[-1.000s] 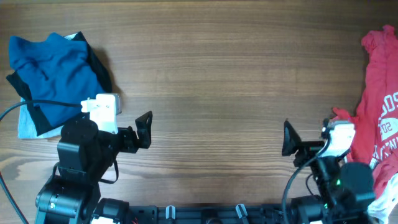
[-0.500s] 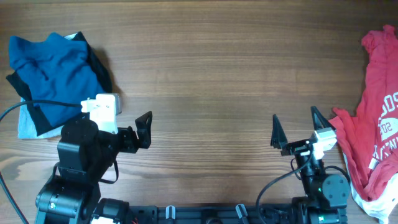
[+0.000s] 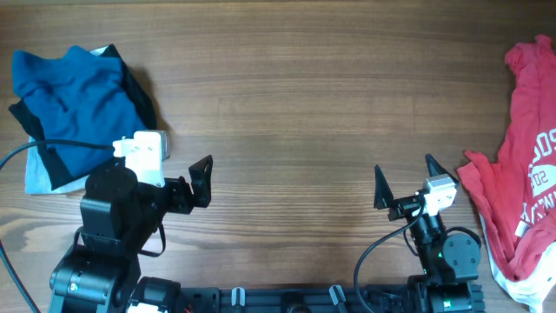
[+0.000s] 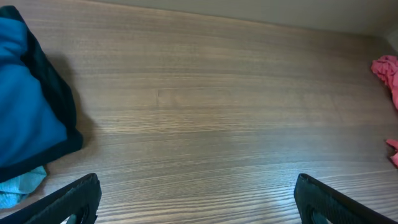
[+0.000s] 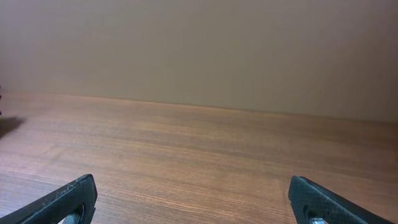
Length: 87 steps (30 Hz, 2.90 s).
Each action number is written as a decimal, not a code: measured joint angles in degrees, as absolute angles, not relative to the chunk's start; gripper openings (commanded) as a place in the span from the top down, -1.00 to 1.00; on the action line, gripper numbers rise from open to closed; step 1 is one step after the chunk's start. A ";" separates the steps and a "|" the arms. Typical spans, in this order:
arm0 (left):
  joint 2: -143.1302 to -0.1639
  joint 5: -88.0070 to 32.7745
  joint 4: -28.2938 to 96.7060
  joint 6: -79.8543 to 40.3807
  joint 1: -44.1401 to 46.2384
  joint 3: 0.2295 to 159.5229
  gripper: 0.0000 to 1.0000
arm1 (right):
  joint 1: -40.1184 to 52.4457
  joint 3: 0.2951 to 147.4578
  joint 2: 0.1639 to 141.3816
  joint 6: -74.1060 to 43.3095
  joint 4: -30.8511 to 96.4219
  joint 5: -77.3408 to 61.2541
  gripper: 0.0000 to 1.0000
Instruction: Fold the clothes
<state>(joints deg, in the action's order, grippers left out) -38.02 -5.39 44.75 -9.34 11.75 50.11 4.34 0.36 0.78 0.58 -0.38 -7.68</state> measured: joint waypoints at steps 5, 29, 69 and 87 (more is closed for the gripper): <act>-38.02 -5.39 44.73 -9.34 11.75 50.11 -1.00 | 4.34 0.36 0.78 0.60 -0.38 -7.68 -1.00; -29.12 -3.01 53.17 -8.84 8.73 46.83 -0.99 | 4.34 0.36 0.80 0.78 -0.38 -7.68 -1.00; -0.78 -6.94 3.44 -8.67 3.57 0.54 -1.00 | 4.34 0.36 0.80 0.80 -0.38 -7.68 -0.99; -0.78 -6.96 3.44 -8.67 3.57 0.54 -0.99 | 4.34 0.36 0.80 0.78 -0.38 -7.68 -1.00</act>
